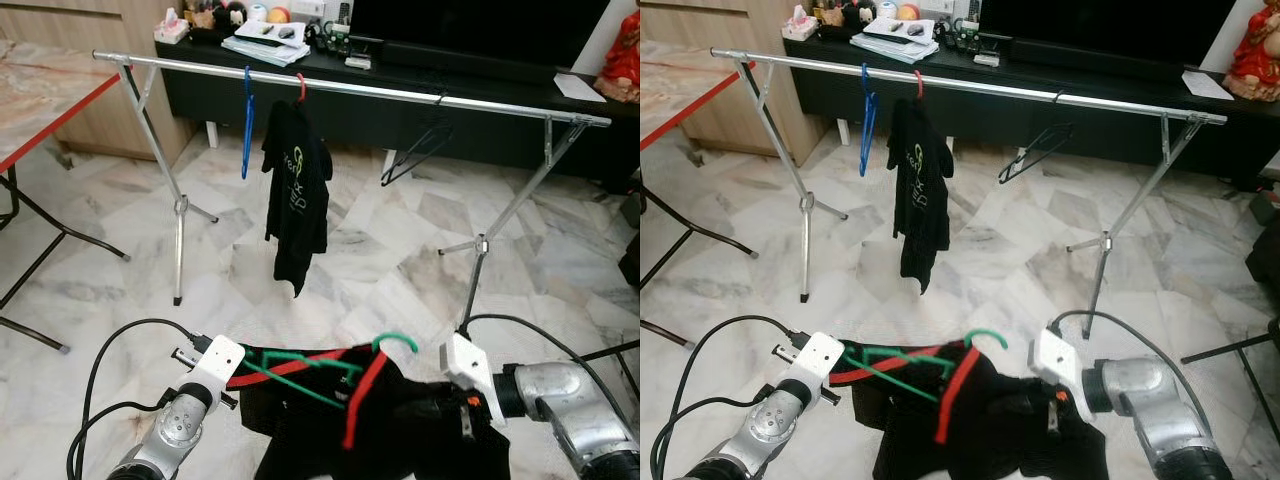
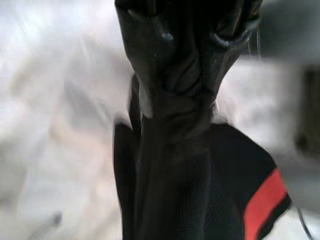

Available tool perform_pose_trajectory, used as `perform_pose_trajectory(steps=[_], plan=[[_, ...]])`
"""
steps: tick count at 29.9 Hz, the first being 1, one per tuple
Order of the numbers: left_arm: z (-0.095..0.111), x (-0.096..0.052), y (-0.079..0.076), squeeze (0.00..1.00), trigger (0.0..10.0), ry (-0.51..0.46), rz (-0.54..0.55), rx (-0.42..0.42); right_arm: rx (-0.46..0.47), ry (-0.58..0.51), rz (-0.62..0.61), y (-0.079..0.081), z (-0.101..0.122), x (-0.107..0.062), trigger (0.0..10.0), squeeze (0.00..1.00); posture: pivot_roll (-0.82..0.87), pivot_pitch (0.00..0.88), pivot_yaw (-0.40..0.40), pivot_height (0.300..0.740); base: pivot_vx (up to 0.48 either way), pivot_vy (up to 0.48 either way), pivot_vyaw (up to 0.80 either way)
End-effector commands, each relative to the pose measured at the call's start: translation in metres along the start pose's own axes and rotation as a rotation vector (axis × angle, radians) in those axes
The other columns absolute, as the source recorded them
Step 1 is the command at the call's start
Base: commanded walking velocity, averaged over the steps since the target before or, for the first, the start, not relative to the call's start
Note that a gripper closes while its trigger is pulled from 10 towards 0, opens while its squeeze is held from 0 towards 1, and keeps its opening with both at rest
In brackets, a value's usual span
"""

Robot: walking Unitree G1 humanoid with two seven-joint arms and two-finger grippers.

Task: Hang hanger

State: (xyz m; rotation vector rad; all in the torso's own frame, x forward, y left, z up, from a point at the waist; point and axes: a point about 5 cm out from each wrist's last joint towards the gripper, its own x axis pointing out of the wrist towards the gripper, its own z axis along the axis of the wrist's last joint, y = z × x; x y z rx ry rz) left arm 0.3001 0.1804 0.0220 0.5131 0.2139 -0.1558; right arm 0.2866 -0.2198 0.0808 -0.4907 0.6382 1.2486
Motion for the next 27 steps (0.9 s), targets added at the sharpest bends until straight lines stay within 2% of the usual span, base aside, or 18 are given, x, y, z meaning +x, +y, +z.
perform_pose_trajectory(steps=[1,5,7,10,13,17,23,26,27], plan=[[-0.008,-0.003,0.006,0.0,0.0,0.036,0.022,-0.011,-0.017,0.101,-0.056,-0.005,-0.011,-0.008,0.0,0.0,-0.1,0.15,-0.066,0.74,0.0,0.0,0.0],[-0.007,-0.003,0.007,0.0,0.0,0.035,0.022,-0.011,-0.053,0.155,-0.063,-0.005,-0.015,-0.008,0.0,0.0,-0.1,0.15,-0.066,0.74,0.0,0.0,0.0],[-0.006,-0.002,0.008,0.0,0.0,0.03,0.029,-0.032,-0.072,0.191,-0.111,-0.008,-0.016,-0.005,0.0,0.0,-0.09,0.153,-0.067,0.74,0.0,0.0,0.0],[-0.004,-0.001,0.01,0.0,0.0,0.026,0.033,-0.04,-0.08,0.177,-0.149,-0.012,-0.013,-0.002,0.0,0.0,-0.09,0.153,-0.067,0.74,0.0,0.0,0.0],[-0.002,0.0,0.009,0.0,0.0,0.017,0.0,-0.046,-0.095,0.153,-0.241,-0.021,-0.006,0.002,0.0,0.0,-0.09,0.156,-0.068,0.74,0.0,0.0,0.0],[-0.001,0.0,0.005,0.0,0.0,0.007,-0.041,-0.032,-0.055,0.068,-0.304,-0.029,0.005,0.007,0.0,0.0,-0.09,0.156,-0.068,0.74,0.0,0.0,0.0],[0.0,0.0,0.0,0.0,0.0,0.004,-0.068,-0.04,-0.045,0.061,-0.327,-0.03,0.007,0.012,0.0,0.0,-0.09,0.156,-0.071,0.74,0.0,0.0,0.0],[0.003,0.002,-0.001,0.0,0.0,-0.005,-0.088,-0.048,-0.045,0.075,-0.293,-0.026,0.004,0.018,0.0,0.0,-0.09,0.156,-0.072,0.74,0.0,0.0,0.0],[0.009,0.004,0.001,0.0,0.0,-0.022,-0.087,-0.076,-0.036,0.09,-0.261,-0.022,0.0,0.022,0.0,0.0,-0.09,0.155,-0.073,0.74,0.0,0.0,0.0]])
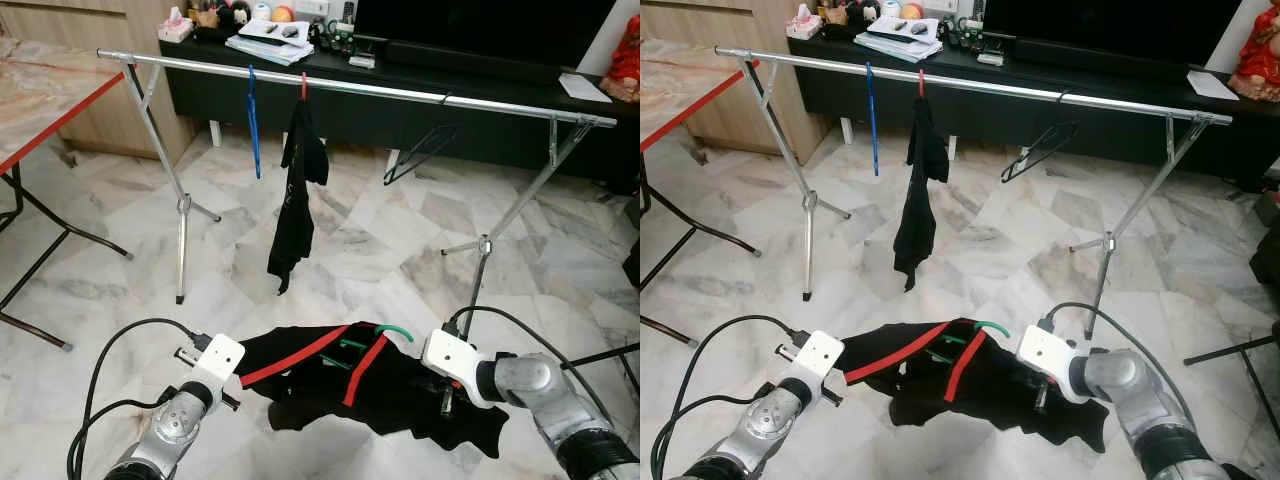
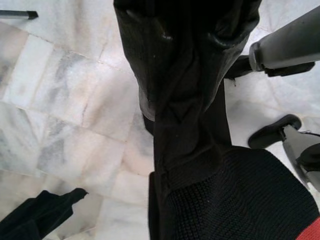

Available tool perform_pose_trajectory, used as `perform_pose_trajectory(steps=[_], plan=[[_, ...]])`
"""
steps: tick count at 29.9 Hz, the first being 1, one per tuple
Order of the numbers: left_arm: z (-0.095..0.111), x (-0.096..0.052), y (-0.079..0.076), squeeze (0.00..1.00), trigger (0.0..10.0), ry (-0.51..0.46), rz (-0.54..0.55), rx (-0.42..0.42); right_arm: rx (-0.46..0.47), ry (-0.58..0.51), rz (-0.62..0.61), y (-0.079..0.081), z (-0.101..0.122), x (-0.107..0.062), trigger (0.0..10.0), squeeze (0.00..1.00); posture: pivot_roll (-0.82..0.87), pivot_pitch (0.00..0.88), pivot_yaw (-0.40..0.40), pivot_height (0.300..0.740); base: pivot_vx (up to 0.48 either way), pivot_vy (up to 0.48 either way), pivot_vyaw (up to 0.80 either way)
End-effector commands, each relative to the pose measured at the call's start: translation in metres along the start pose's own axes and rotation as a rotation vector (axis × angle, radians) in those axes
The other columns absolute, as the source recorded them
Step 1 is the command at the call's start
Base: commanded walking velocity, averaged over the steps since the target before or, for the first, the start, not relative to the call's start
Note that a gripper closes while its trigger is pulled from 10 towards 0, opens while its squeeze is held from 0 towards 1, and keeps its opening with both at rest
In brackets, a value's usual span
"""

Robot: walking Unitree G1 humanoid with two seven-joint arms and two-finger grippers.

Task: Hang hanger

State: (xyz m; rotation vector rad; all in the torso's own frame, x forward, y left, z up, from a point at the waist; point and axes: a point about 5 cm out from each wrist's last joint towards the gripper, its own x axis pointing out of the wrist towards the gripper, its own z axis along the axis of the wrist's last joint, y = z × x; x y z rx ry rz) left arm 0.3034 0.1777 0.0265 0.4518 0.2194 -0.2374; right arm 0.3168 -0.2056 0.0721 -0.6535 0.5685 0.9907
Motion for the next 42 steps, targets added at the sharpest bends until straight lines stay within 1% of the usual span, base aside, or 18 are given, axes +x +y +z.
perform_pose_trajectory(steps=[1,2,6,14,16,18,22,24,25,27,28,29,32,34,35,36,37,42], plan=[[0.003,0.002,0.001,0.0,0.0,-0.003,-0.002,-0.024,0.021,0.024,0.021,0.005,-0.008,0.0,0.0,0.0,-0.09,0.155,-0.073,0.74,0.0,0.0,0.0],[0.01,0.005,0.005,0.0,0.0,-0.026,0.009,-0.055,0.025,0.043,0.034,0.008,-0.011,0.003,0.0,0.0,-0.09,0.156,-0.073,0.74,0.0,0.0,0.0],[0.03,0.013,0.016,0.0,0.0,-0.095,0.002,-0.101,0.031,0.095,0.039,0.015,-0.016,0.012,0.0,0.0,-0.08,0.156,-0.073,0.74,0.0,0.0,0.0],[0.056,0.018,0.021,0.0,0.0,-0.191,-0.081,-0.149,0.075,0.106,0.028,0.026,-0.017,0.027,0.0,0.0,-0.07,0.156,-0.073,0.74,0.0,0.0,0.0],[0.062,0.017,0.02,0.0,0.0,-0.213,-0.119,-0.155,0.089,0.117,0.006,0.028,-0.019,0.031,0.0,0.0,-0.07,0.156,-0.073,0.74,0.0,0.0,0.0],[0.071,0.016,0.017,0.0,0.0,-0.248,-0.184,-0.154,0.12,0.117,-0.046,0.029,-0.019,0.036,0.0,0.0,-0.06,0.157,-0.074,0.74,0.0,0.0,0.0],[0.077,0.015,0.014,0.0,0.0,-0.267,-0.219,-0.16,0.146,0.101,-0.066,0.029,-0.017,0.04,0.0,0.0,-0.06,0.157,-0.074,0.74,0.0,0.0,0.0],[0.084,0.014,0.011,0.0,0.0,-0.285,-0.261,-0.167,0.189,0.08,-0.093,0.031,-0.014,0.045,0.0,0.0,-0.06,0.155,-0.074,0.74,0.0,0.0,0.0],[0.084,0.014,0.011,0.0,0.0,-0.285,-0.261,-0.167,0.189,0.08,-0.093,0.031,-0.014,0.045,0.0,0.0,-0.06,0.155,-0.074,0.74,0.0,0.0,0.0],[0.09,0.013,0.008,0.0,0.0,-0.295,-0.299,-0.177,0.235,0.059,-0.16,0.029,-0.011,0.048,0.0,0.0,-0.06,0.155,-0.075,0.74,0.0,0.0,0.0],[0.09,0.013,0.008,0.0,0.0,-0.295,-0.299,-0.177,0.235,0.059,-0.16,0.029,-0.011,0.048,0.0,0.0,-0.06,0.155,-0.075,0.74,0.0,0.0,0.0],[0.094,0.011,0.004,0.0,0.0,-0.301,-0.34,-0.183,0.291,0.018,-0.222,0.026,-0.006,0.051,0.0,0.0,-0.06,0.155,-0.074,0.74,0.0,0.0,0.0],[0.098,0.008,0.0,0.0,0.0,-0.306,-0.394,-0.181,0.367,-0.032,-0.291,0.021,0.0,0.053,0.0,0.0,-0.06,0.154,-0.071,0.74,0.0,0.0,0.0],[0.105,0.004,-0.005,0.0,0.0,-0.331,-0.445,-0.206,0.454,-0.062,-0.355,0.018,0.005,0.056,0.0,0.0,-0.05,0.153,-0.069,0.74,0.0,0.0,0.0],[0.105,0.004,-0.005,0.0,0.0,-0.331,-0.445,-0.206,0.454,-0.062,-0.355,0.018,0.005,0.056,0.0,0.0,-0.05,0.153,-0.069,0.74,0.0,0.0,0.0],[0.11,0.002,-0.008,0.0,0.0,-0.346,-0.474,-0.221,0.48,-0.062,-0.373,0.018,0.006,0.057,0.0,0.0,-0.05,0.153,-0.069,0.74,0.0,0.0,0.0],[0.112,0.0,-0.01,0.0,0.0,-0.351,-0.497,-0.22,0.482,-0.06,-0.377,0.018,0.006,0.058,0.0,0.0,-0.05,0.151,-0.07,0.74,0.0,0.0,0.0],[0.116,-0.005,-0.017,0.0,0.0,-0.352,-0.569,-0.199,0.515,-0.076,-0.404,0.018,0.01,0.061,0.0,0.0,-0.04,0.15,-0.069,0.74,0.0,0.0,0.0]])
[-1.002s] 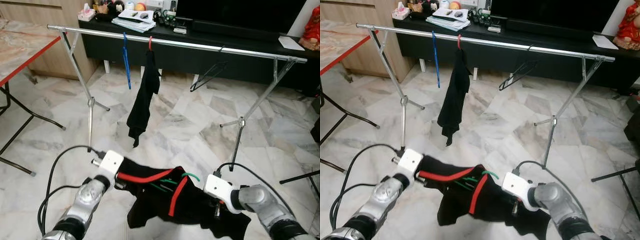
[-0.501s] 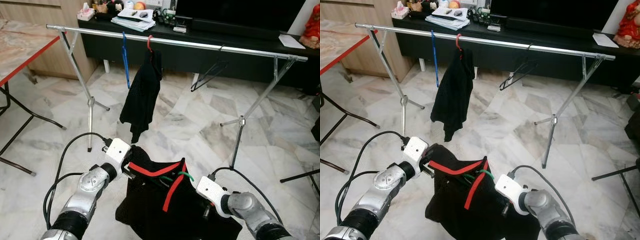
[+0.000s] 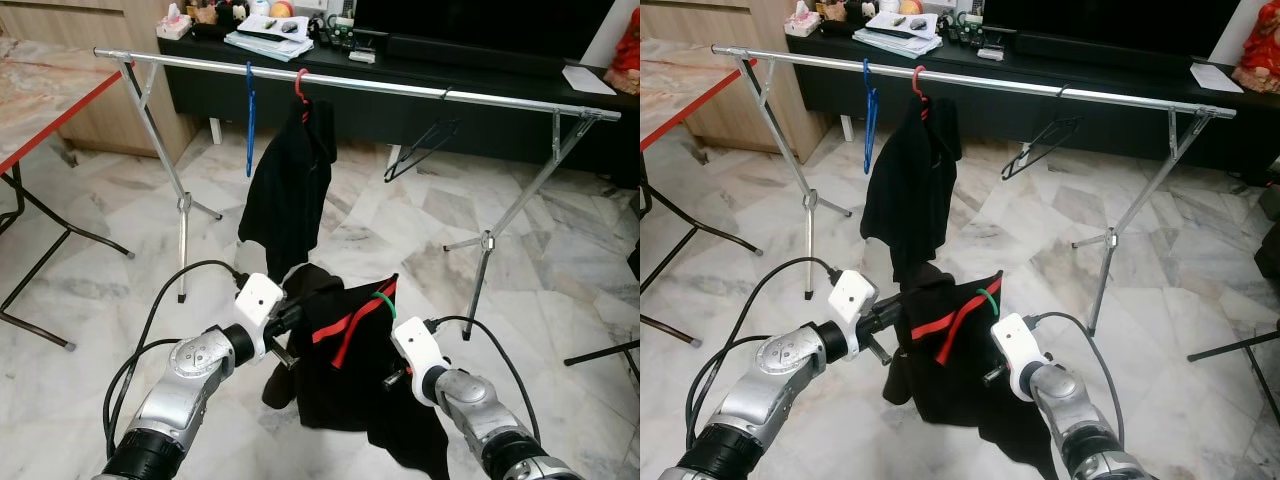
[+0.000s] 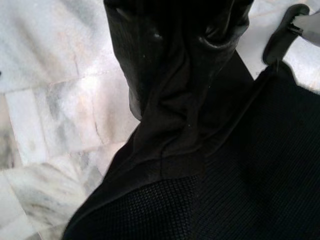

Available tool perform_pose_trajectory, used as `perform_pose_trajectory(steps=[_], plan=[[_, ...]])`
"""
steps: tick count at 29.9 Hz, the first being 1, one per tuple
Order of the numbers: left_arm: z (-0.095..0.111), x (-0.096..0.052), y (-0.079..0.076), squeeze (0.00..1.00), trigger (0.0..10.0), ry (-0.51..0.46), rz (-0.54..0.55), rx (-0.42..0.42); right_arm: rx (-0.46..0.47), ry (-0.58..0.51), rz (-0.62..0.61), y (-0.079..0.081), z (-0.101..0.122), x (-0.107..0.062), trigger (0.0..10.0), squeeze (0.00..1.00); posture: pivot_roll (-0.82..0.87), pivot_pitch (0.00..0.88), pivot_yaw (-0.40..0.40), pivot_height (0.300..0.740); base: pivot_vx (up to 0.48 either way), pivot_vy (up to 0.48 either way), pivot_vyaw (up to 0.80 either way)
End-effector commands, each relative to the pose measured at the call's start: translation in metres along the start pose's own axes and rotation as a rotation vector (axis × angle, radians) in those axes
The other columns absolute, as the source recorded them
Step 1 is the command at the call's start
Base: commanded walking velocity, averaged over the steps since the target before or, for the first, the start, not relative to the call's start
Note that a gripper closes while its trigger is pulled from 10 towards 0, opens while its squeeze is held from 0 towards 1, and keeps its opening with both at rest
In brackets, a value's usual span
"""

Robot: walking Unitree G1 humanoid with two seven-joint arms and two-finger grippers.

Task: Hang hanger

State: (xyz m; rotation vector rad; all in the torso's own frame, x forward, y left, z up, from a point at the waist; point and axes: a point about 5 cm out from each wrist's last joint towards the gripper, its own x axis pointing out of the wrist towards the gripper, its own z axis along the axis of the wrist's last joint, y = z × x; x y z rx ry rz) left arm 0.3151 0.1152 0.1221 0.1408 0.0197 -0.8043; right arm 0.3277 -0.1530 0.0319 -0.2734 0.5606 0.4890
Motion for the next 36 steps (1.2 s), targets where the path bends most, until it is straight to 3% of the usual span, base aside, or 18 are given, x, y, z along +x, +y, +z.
perform_pose_trajectory(steps=[1,5,10,16,17,18,19,20,21,25,29,35,36], plan=[[0.005,0.0,-0.012,0.0,0.0,-0.009,-0.085,-0.01,0.093,-0.018,-0.047,-0.003,0.003,0.001,0.0,0.0,-0.04,0.149,-0.068,0.74,0.0,0.0,0.0],[0.012,0.002,-0.021,0.0,0.0,-0.026,-0.142,-0.019,0.083,-0.002,-0.067,-0.003,0.002,0.002,0.0,0.0,-0.04,0.147,-0.068,0.74,0.0,0.0,0.0],[0.018,0.001,-0.035,0.0,0.0,-0.019,-0.238,-0.039,0.204,-0.081,-0.134,-0.005,0.007,0.002,0.0,0.0,-0.04,0.146,-0.069,0.74,0.0,0.0,0.0],[0.018,0.002,-0.047,0.0,0.4,-0.014,-0.31,-0.056,0.213,-0.11,-0.144,-0.007,0.013,0.002,0.0,0.0,-0.05,0.139,-0.067,0.74,0.0,0.0,0.0],[0.019,0.002,-0.05,0.28,0.9,-0.016,-0.327,-0.064,0.214,-0.113,-0.147,-0.007,0.013,0.002,0.0,0.0,-0.04,0.136,-0.067,0.74,0.0,0.0,0.0],[0.021,0.002,-0.054,0.87,3.7,-0.013,-0.36,-0.072,0.219,-0.124,-0.157,-0.008,0.015,0.002,0.0,0.0,-0.04,0.135,-0.068,0.74,0.0,0.0,0.0],[0.021,0.002,-0.054,0.87,3.7,-0.013,-0.36,-0.072,0.219,-0.124,-0.157,-0.008,0.015,0.002,0.0,0.0,-0.04,0.135,-0.068,0.74,0.0,0.0,0.0],[0.022,0.0,-0.057,0.95,7.2,0.002,-0.389,-0.072,0.236,-0.14,-0.16,-0.008,0.018,0.002,0.0,0.0,-0.04,0.131,-0.067,0.74,0.0,0.0,0.0],[0.021,-0.001,-0.058,0.92,9.9,0.01,-0.391,-0.066,0.235,-0.147,-0.16,-0.008,0.02,0.002,0.0,0.0,-0.04,0.129,-0.066,0.74,0.0,0.0,0.0],[0.018,-0.003,-0.055,0.91,10.0,0.039,-0.372,-0.05,0.224,-0.175,-0.145,-0.008,0.027,0.003,0.0,0.0,-0.04,0.127,-0.066,0.74,0.0,0.0,0.0],[0.015,-0.003,-0.051,1.0,10.0,0.056,-0.346,-0.04,0.21,-0.185,-0.137,-0.01,0.031,0.003,0.0,0.0,-0.05,0.131,-0.068,0.74,0.0,0.0,0.0],[0.016,-0.006,-0.05,1.0,10.0,0.064,-0.337,-0.045,0.199,-0.19,-0.128,-0.01,0.031,0.002,0.0,0.0,-0.05,0.136,-0.07,0.74,0.0,0.0,0.0],[0.016,-0.008,-0.046,1.0,10.0,0.068,-0.319,-0.041,0.163,-0.202,-0.103,-0.01,0.033,0.001,0.0,0.0,-0.05,0.14,-0.071,0.74,0.0,0.0,0.0]])
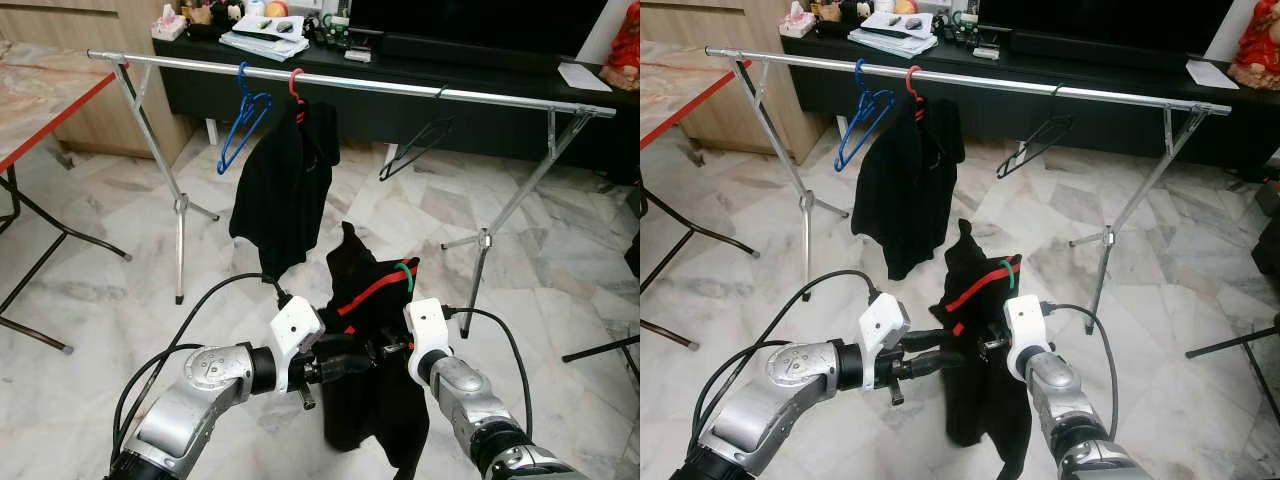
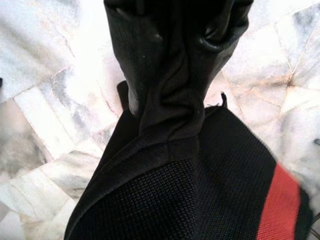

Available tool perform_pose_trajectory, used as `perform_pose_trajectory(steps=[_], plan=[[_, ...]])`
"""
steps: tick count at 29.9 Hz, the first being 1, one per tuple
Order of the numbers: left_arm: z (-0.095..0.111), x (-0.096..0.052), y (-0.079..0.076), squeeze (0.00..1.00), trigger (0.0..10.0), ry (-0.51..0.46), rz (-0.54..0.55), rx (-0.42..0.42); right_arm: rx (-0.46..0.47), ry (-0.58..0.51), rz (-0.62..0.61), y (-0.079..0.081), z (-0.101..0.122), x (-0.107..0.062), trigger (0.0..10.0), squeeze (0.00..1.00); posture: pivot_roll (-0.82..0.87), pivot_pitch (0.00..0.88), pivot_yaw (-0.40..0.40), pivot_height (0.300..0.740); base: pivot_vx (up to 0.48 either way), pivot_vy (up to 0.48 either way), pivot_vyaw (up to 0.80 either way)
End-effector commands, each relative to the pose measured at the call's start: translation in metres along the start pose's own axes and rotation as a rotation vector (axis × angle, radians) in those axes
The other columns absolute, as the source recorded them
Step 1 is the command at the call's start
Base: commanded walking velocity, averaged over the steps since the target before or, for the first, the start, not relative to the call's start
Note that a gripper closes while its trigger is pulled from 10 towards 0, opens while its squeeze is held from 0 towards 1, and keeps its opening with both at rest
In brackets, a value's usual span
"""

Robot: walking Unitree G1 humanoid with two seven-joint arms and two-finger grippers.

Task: Hang hanger

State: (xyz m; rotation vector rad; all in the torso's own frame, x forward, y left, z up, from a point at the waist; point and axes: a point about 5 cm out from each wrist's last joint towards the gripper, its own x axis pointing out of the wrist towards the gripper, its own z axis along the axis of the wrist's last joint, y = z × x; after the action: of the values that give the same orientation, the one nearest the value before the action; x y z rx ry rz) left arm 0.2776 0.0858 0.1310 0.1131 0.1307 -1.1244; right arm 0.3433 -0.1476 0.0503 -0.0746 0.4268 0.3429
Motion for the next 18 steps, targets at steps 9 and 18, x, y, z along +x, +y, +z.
perform_pose_trajectory(steps=[9,18], plan=[[0.0,-0.025,0.015,1.0,10.0,0.042,0.058,0.041,-0.251,-0.062,0.273,-0.004,0.014,-0.009,0.0,0.0,-0.05,0.142,-0.074,0.74,0.0,0.0,0.0],[-0.002,-0.03,0.017,1.0,10.0,0.071,0.028,0.053,-0.433,0.08,0.615,-0.006,-0.007,-0.028,0.0,0.0,-0.04,0.14,-0.079,0.74,0.0,0.0,0.0]])
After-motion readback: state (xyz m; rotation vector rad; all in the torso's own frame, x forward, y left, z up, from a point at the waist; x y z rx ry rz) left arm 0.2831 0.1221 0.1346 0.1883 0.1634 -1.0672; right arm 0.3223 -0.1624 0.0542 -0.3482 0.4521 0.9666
